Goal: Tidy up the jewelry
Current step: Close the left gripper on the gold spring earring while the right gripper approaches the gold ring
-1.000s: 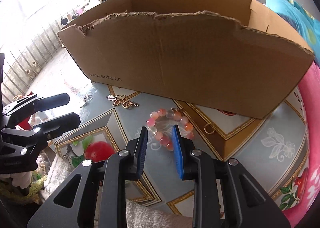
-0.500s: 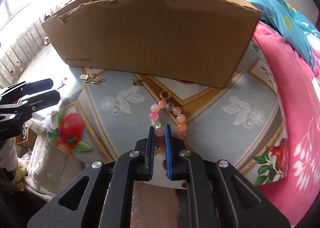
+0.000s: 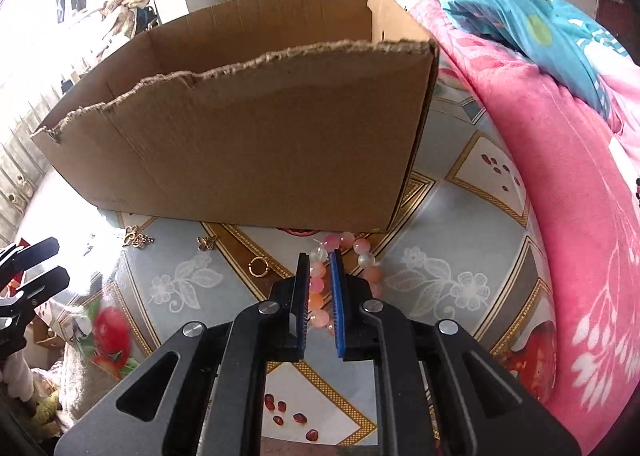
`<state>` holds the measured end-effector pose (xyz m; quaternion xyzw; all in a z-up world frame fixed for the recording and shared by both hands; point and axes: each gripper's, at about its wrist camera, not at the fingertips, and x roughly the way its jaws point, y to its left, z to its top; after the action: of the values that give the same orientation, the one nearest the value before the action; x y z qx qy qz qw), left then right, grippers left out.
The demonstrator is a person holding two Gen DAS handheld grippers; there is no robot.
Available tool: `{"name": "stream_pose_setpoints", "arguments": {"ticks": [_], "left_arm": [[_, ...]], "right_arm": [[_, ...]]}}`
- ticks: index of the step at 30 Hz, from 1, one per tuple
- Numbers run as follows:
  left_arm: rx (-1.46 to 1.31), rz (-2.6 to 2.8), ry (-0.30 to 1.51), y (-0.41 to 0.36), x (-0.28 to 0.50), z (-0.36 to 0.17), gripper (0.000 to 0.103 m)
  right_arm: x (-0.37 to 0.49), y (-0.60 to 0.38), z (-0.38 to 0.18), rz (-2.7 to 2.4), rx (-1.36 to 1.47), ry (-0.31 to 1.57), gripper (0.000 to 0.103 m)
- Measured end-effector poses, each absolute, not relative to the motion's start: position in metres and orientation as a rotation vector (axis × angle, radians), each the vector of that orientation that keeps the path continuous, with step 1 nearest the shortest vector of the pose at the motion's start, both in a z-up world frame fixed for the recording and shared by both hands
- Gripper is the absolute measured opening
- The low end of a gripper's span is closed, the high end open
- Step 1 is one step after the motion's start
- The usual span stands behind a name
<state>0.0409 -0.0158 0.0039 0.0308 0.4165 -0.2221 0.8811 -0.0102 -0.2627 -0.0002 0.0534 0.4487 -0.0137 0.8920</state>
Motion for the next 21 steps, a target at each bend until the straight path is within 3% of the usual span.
{"name": "stream_pose_setpoints", "arguments": {"ticks": [5,13,21], "left_arm": [[0.088,-0.412,0.866,-0.009,0.051,0.001,0.058],[0.143,-0.405,0.938,-0.011,0.071,-0.016,0.019],[0.170,-0.437,0.912,-0.015,0.069,-0.020,0.015]], "right_arm": [[-0.029,-0.245,0.017,0.041,0.132,0.857,0.011],[-0.023,-0.202,0.021,0.190,0.131,0.854,0.011],[-0.026,-0.184,0.020,0.231,0.133,0.852,0.011]]}}
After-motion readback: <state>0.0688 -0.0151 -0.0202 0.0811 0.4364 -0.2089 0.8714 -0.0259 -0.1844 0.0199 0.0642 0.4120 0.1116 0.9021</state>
